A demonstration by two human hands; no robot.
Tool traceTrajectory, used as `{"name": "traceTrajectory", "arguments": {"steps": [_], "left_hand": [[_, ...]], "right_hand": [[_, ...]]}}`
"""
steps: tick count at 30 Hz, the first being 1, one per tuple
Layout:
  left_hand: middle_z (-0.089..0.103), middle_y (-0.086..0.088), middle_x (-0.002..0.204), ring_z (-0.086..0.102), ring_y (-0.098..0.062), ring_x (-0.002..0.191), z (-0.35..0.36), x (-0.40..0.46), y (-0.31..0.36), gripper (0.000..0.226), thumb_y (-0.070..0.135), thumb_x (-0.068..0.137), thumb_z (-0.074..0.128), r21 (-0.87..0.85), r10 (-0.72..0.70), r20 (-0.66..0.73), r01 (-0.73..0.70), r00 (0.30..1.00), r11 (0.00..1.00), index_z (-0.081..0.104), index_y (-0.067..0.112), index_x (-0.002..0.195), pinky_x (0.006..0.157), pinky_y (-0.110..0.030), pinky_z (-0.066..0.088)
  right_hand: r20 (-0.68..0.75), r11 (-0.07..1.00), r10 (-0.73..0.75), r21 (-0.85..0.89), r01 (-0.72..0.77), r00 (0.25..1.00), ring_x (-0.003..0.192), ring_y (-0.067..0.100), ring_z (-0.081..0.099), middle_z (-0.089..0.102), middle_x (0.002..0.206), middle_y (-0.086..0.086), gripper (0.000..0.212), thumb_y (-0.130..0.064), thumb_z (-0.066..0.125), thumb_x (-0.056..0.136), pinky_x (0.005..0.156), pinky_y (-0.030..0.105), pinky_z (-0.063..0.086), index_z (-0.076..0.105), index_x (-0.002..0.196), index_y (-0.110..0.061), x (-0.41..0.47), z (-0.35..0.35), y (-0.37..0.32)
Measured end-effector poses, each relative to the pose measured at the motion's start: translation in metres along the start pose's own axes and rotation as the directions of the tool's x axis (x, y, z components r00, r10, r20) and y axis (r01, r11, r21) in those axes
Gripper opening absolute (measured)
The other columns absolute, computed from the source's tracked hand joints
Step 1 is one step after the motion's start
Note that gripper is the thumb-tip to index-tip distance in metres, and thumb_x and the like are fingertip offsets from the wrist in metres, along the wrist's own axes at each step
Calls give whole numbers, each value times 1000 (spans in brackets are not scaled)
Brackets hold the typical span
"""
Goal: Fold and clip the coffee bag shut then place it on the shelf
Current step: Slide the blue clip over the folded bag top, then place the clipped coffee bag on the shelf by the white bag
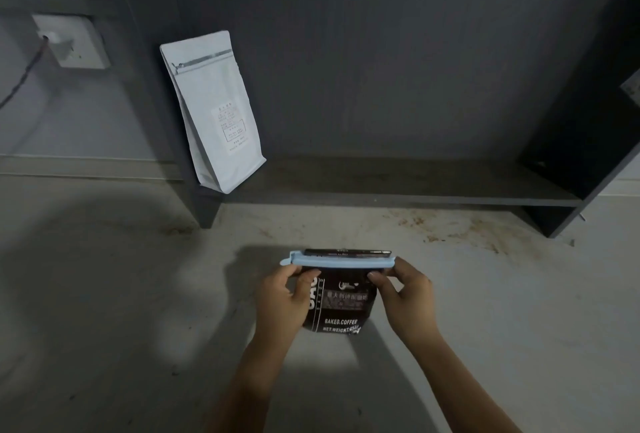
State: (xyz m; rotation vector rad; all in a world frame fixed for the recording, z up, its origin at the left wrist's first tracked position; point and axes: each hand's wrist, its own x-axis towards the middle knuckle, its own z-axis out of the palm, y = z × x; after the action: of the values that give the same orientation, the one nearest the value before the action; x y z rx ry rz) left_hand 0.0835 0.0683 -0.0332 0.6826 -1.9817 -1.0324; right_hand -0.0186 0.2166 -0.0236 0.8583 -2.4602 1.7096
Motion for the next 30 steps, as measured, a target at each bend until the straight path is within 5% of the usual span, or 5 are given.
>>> {"name": "traceTrajectory", "arguments": {"steps": [4,8,14,18,30], "left_hand": [[71,9,86,67,-1,79,6,3,-6,17,11,83,69,-180,-127,191,162,973,970,66,24,93,71,-21,53],[71,2,104,71,-8,90,-4,5,-22,46,33,66,83,-274,-281,551,488,786,829,57,38,103,67,-25,58],[56,17,111,58,22,89,-10,3,-40,70,-9,73,74,-106,-225,687,401,691,910,39,36,113,70,-3,48],[56,21,105,55,26,85,-14,12,-38,70,-5,74,74,-65,-227,654,352,722,934,40,31,124,66,2,45],[60,40,102,57,16,100,-4,118,11,71,6,68,81,-252,19,25,-12,1000,968,50,44,120,79,-4,47]], "right_hand": [[72,999,46,-21,-45,996,78,-3,62,66,77,-13,15,-7,64,81,63,3,44,63,90,-20,10,4,1],[264,980,147,91,-176,953,87,1,64,65,92,-17,28,-16,67,81,65,7,48,52,96,-35,1,9,10],[413,960,281,-118,-255,866,87,9,60,59,100,-11,69,-19,81,65,70,9,45,42,122,-18,-17,22,31],[379,946,312,-40,-322,871,82,-3,57,62,93,-15,63,-8,80,61,55,1,43,50,115,-20,-5,26,30],[182,986,1,164,-31,983,97,9,62,66,105,-2,48,-8,73,73,81,16,51,53,117,-13,130,65,-46]]}}
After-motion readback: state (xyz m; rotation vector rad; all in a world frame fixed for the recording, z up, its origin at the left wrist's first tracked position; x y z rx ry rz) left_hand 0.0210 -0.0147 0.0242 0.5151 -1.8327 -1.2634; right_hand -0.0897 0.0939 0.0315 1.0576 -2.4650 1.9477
